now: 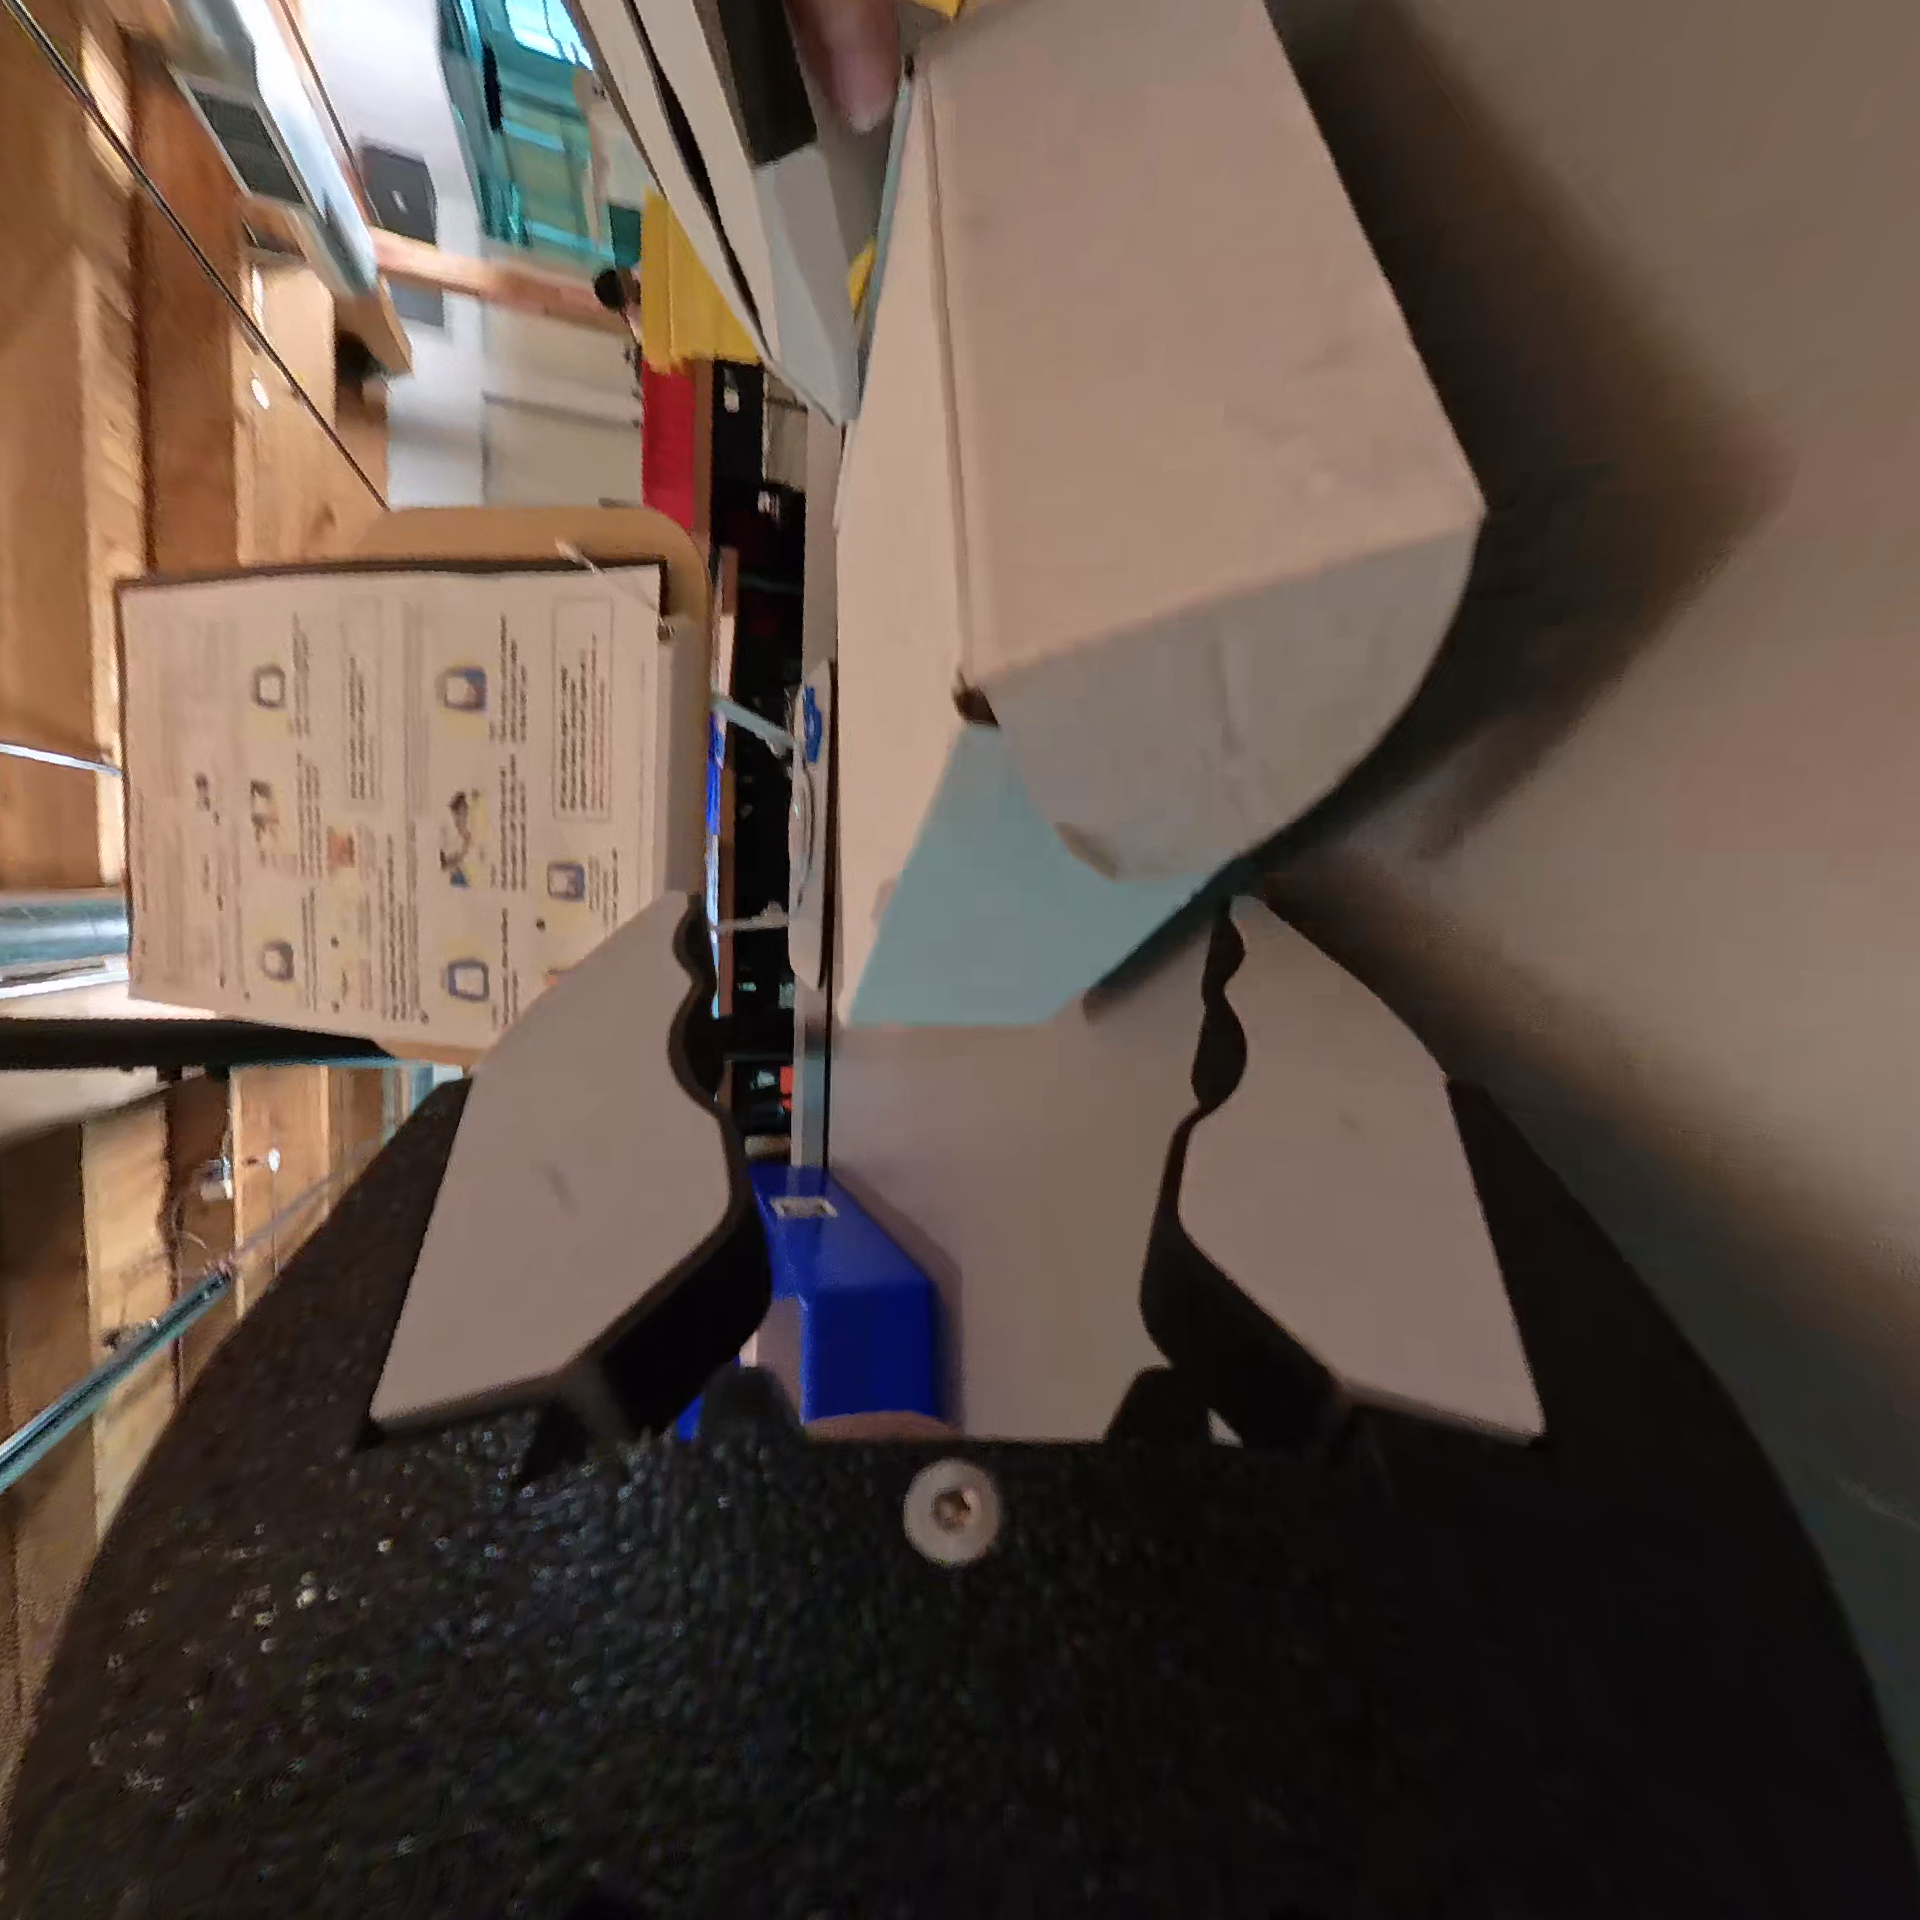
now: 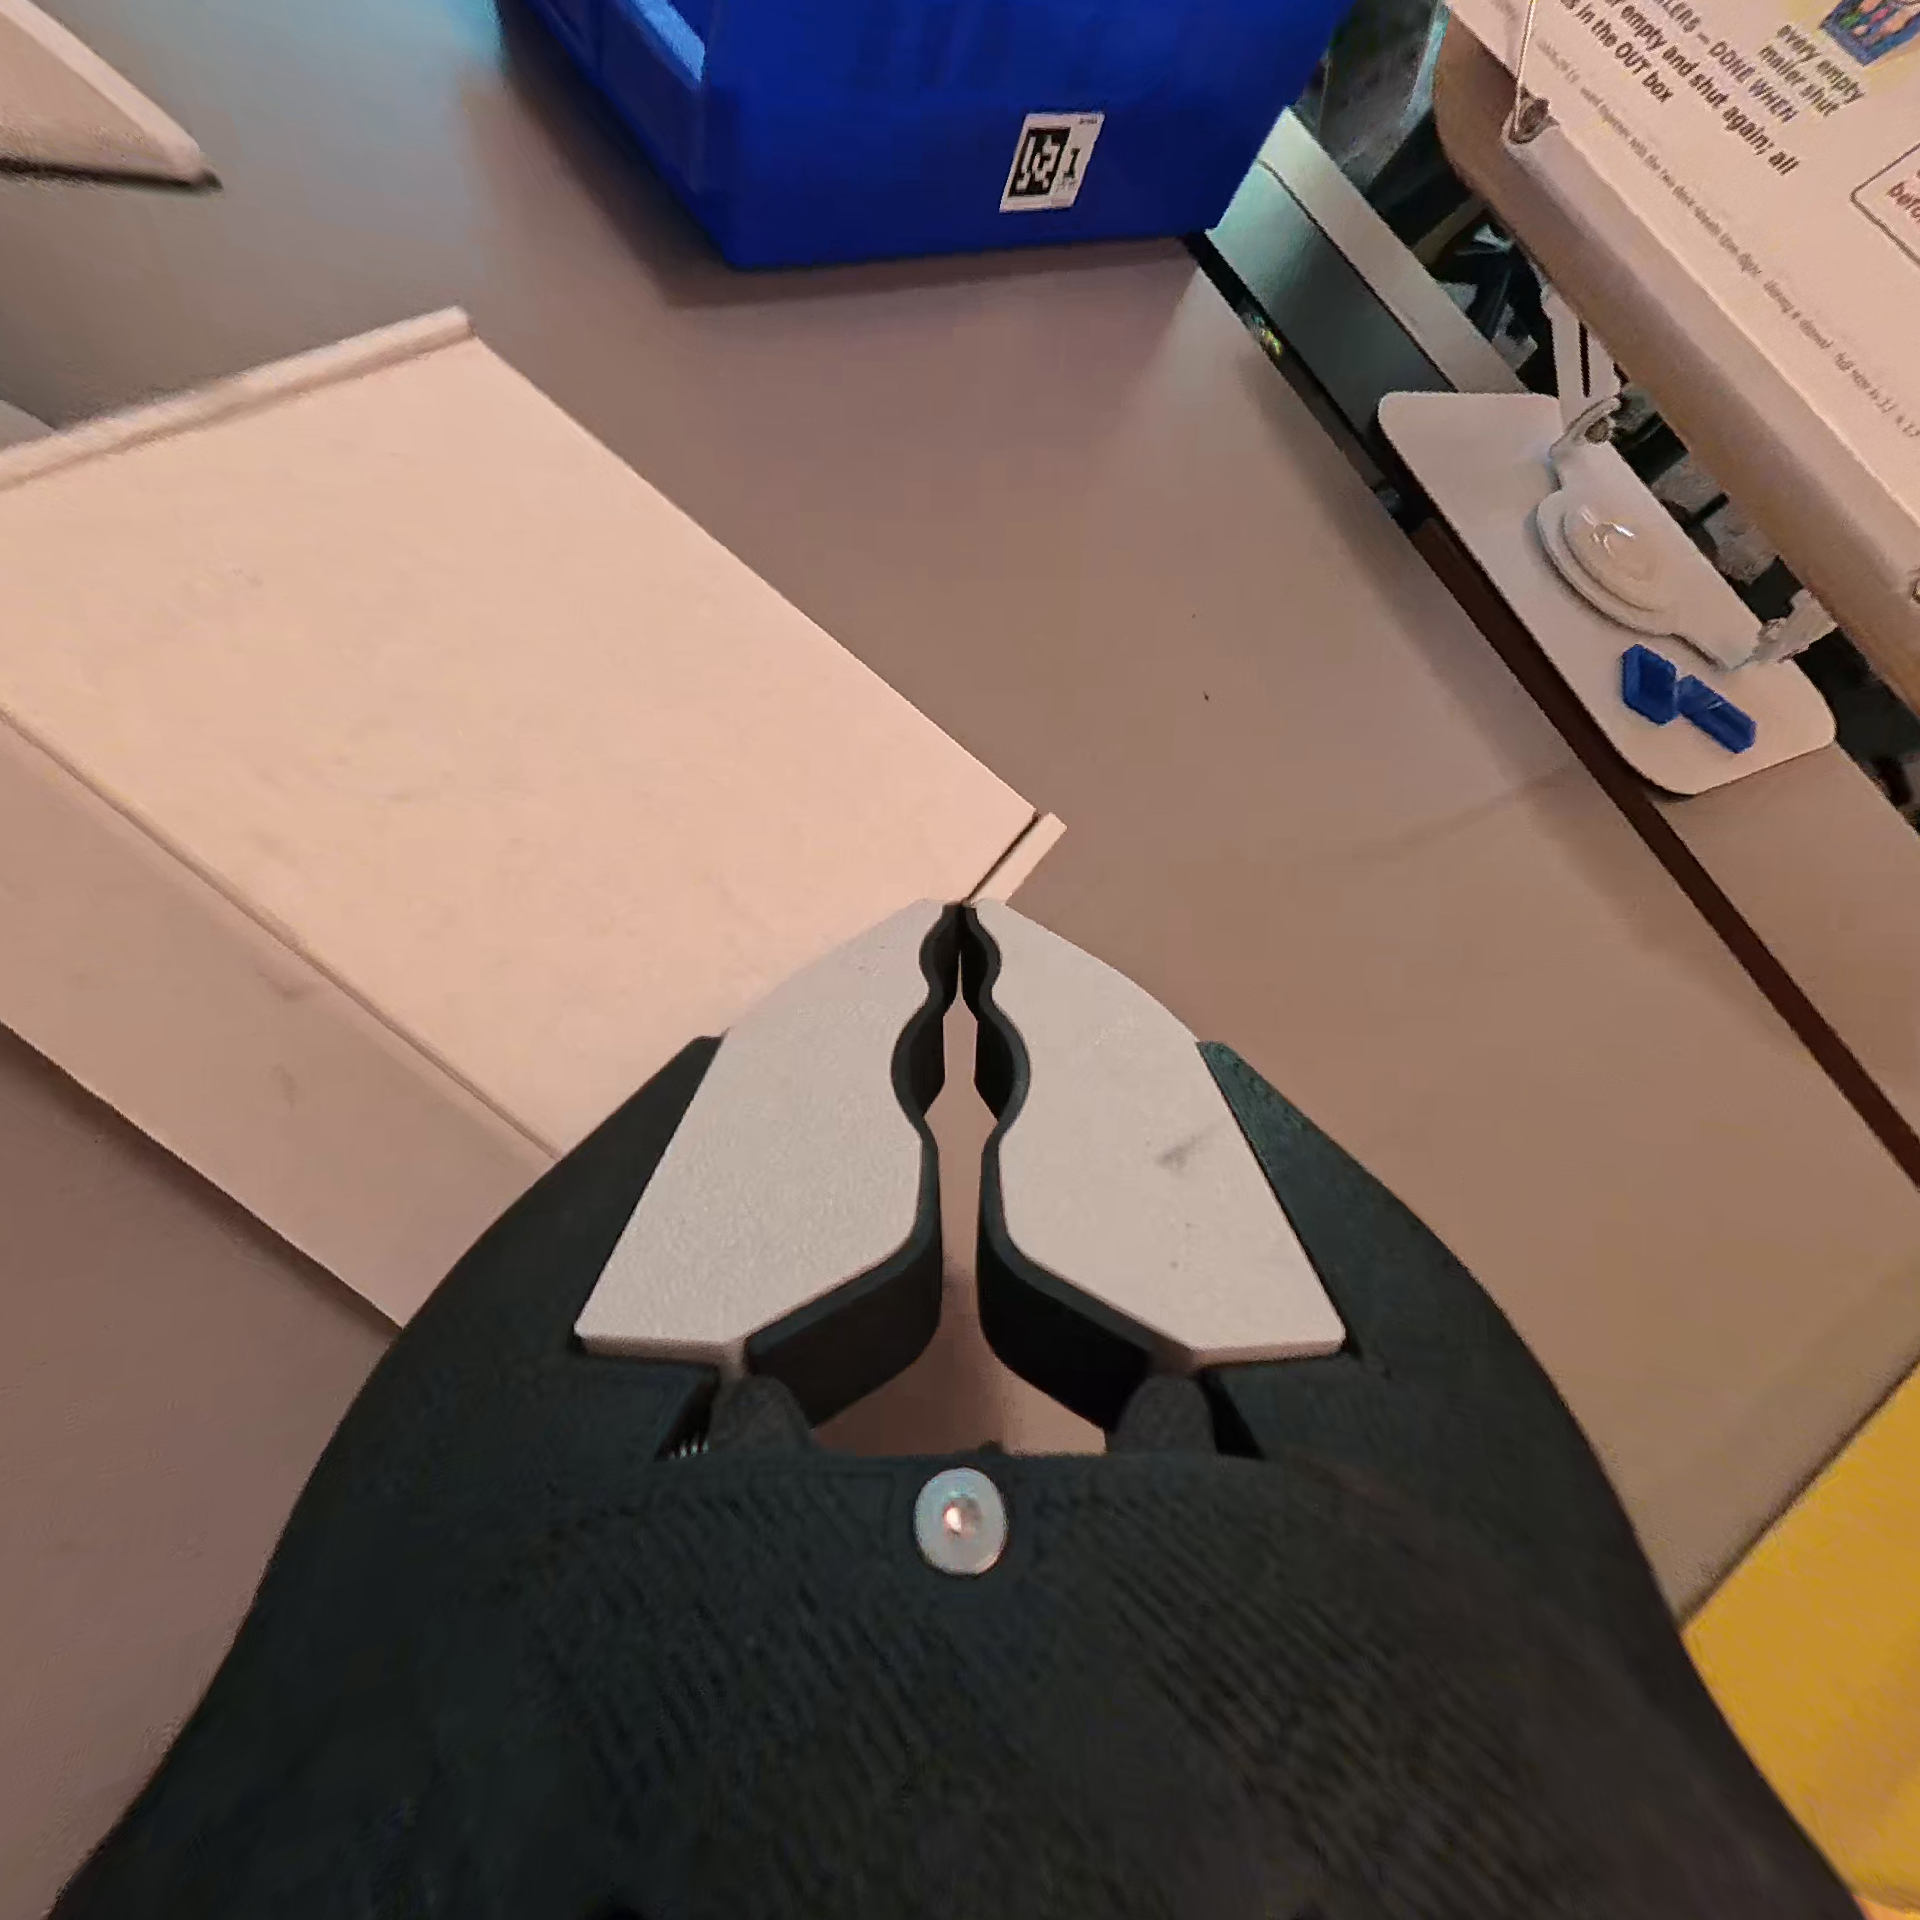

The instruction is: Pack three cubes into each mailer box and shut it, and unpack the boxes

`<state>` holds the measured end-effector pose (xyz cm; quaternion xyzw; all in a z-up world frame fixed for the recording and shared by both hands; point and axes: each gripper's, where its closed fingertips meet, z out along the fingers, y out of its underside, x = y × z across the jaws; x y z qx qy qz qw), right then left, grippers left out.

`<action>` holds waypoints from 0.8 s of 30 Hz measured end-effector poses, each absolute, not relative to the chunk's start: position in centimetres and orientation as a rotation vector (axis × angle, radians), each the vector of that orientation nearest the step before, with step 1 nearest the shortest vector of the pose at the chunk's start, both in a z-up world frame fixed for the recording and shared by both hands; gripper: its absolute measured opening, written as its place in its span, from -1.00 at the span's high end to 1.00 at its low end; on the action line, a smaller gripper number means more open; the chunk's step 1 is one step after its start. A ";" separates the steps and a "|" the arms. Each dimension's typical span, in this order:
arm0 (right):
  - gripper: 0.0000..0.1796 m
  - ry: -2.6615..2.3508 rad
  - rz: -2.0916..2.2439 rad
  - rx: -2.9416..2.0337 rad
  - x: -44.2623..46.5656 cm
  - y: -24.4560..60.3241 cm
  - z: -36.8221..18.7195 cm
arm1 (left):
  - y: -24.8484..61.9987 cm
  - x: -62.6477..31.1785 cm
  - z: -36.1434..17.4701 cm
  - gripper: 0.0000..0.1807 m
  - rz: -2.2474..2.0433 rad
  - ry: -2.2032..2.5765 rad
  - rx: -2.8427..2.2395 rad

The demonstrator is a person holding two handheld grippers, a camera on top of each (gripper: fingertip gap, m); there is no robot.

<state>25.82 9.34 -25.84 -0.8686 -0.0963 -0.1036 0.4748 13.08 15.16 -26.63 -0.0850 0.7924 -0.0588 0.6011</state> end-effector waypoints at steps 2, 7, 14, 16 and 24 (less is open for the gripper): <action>1.00 -0.223 -0.235 -2.108 26.0 9.3 -25.8 | 14.7 13.9 -26.7 0.01 -0.151 1.842 -0.137; 1.00 -0.245 -0.264 -2.129 26.9 8.8 -25.8 | 14.2 14.9 -26.8 0.06 -0.159 1.872 0.003; 1.00 -0.205 -0.235 -2.106 27.4 8.4 -25.9 | 13.8 15.0 -27.3 0.11 -0.110 1.965 0.091; 1.00 -0.184 -0.224 -2.095 27.6 8.3 -25.9 | 13.8 15.5 -27.2 0.09 -0.059 1.932 0.135; 1.00 -0.109 -0.166 -2.101 27.7 7.1 -25.7 | 13.2 17.1 -26.5 0.25 0.011 1.859 0.098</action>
